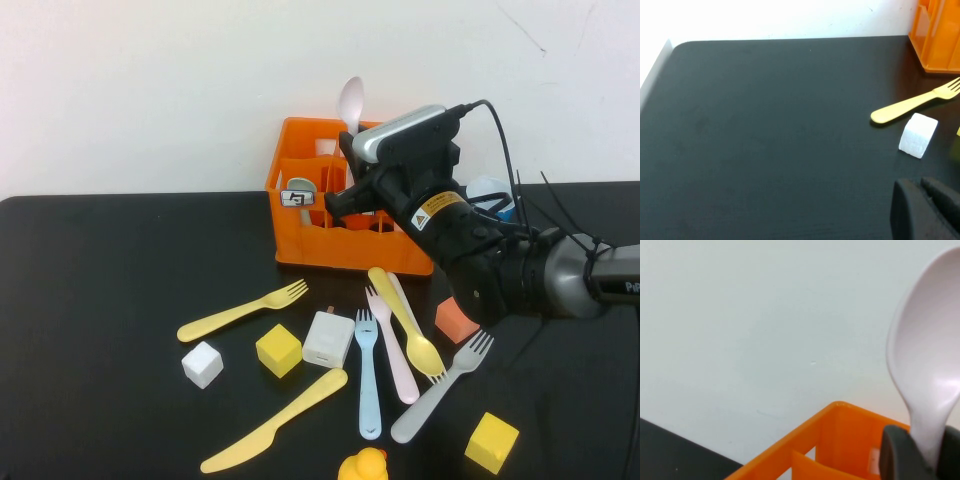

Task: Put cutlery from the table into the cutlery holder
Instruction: Place the spoon on the box

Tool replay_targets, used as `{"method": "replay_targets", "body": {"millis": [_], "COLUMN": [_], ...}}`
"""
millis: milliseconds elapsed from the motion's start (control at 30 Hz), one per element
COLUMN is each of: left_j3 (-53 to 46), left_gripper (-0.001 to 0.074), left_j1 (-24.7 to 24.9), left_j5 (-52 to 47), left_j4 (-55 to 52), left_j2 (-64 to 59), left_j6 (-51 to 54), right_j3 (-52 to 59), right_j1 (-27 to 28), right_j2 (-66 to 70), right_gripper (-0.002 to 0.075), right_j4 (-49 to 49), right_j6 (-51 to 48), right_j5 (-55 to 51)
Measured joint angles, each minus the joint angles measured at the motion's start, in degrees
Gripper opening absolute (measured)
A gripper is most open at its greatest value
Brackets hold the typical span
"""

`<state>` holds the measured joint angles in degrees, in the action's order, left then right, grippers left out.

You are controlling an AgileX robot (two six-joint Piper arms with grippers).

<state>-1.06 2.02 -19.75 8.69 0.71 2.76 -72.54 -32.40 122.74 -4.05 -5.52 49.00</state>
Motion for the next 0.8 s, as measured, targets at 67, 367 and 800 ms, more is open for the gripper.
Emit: {"method": "replay_targets", "body": {"millis": [67,367,800], "left_j3": [0.0,0.0,0.0], "left_gripper": [-0.0001,-0.0001,-0.0001], "left_j1": [0.0,0.0,0.0], "left_j5": [0.0,0.0,0.0], "left_j4": [0.0,0.0,0.0], "left_j2": [0.0,0.0,0.0], "left_j6": [0.0,0.0,-0.16], "right_j3": [0.0,0.0,-4.18], "right_j1": [0.0,0.0,0.0], "right_j2": [0.0,0.0,-0.07], "right_gripper": [0.0127,0.0127,0.0127], "right_j4": [0.0,0.96,9.98], "right_j6": [0.0,0.31,4.6], "right_j5": [0.0,2.58,4.37]}}
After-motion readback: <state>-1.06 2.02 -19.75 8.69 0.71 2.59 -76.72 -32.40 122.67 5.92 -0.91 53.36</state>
